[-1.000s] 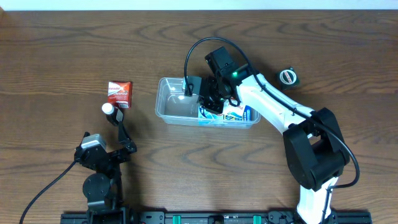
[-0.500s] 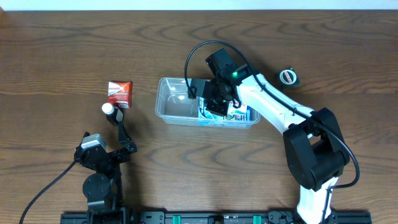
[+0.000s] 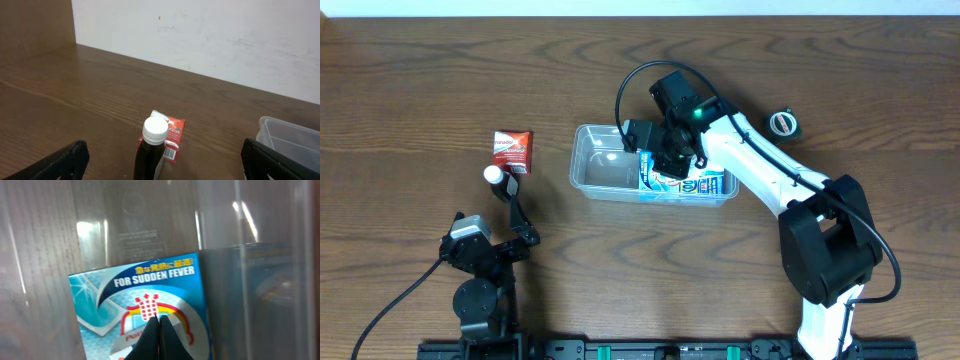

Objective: Pack container
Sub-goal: 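Lower the white Panadol box into the container beside the blue box, then open right gripper and lift it away toward the green Zam-Buk tin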

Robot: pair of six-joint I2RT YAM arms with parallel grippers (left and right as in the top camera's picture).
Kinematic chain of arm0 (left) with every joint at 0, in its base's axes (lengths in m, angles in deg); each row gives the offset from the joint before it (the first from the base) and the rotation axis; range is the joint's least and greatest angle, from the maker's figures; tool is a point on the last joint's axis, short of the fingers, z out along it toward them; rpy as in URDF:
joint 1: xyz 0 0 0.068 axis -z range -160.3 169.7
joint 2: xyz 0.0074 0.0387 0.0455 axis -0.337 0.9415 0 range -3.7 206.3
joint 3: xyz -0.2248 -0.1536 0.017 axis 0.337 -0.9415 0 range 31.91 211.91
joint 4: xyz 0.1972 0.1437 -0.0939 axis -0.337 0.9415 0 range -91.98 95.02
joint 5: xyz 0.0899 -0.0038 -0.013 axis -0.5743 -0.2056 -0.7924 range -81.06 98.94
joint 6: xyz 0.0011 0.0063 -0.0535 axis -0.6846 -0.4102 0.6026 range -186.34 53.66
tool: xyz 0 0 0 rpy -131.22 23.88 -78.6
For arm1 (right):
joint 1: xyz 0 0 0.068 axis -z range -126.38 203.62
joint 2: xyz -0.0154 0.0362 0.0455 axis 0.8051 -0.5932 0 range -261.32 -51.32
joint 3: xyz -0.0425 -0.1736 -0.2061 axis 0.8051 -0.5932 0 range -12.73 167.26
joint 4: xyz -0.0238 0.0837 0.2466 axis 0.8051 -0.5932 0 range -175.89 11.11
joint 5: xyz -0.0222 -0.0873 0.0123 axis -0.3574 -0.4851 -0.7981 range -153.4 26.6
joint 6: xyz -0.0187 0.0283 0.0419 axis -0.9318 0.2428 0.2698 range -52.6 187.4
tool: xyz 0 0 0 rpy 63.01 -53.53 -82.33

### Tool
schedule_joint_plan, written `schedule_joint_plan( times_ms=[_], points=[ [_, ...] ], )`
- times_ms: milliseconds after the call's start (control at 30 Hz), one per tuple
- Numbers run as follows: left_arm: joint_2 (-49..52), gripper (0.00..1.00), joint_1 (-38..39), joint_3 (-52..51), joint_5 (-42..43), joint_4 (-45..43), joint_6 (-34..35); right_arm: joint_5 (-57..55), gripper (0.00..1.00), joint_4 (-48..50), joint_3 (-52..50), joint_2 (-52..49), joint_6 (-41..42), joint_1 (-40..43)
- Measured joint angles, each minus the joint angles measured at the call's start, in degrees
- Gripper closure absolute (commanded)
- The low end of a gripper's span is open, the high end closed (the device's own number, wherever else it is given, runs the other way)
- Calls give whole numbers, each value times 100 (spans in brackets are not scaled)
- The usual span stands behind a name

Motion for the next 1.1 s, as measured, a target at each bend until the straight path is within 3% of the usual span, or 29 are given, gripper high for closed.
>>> schedule_joint_plan(
  times_ms=[1100],
  points=[
    [0, 2, 0, 0, 0, 0, 0, 262, 99, -260, 17, -205, -308, 0]
  ],
)
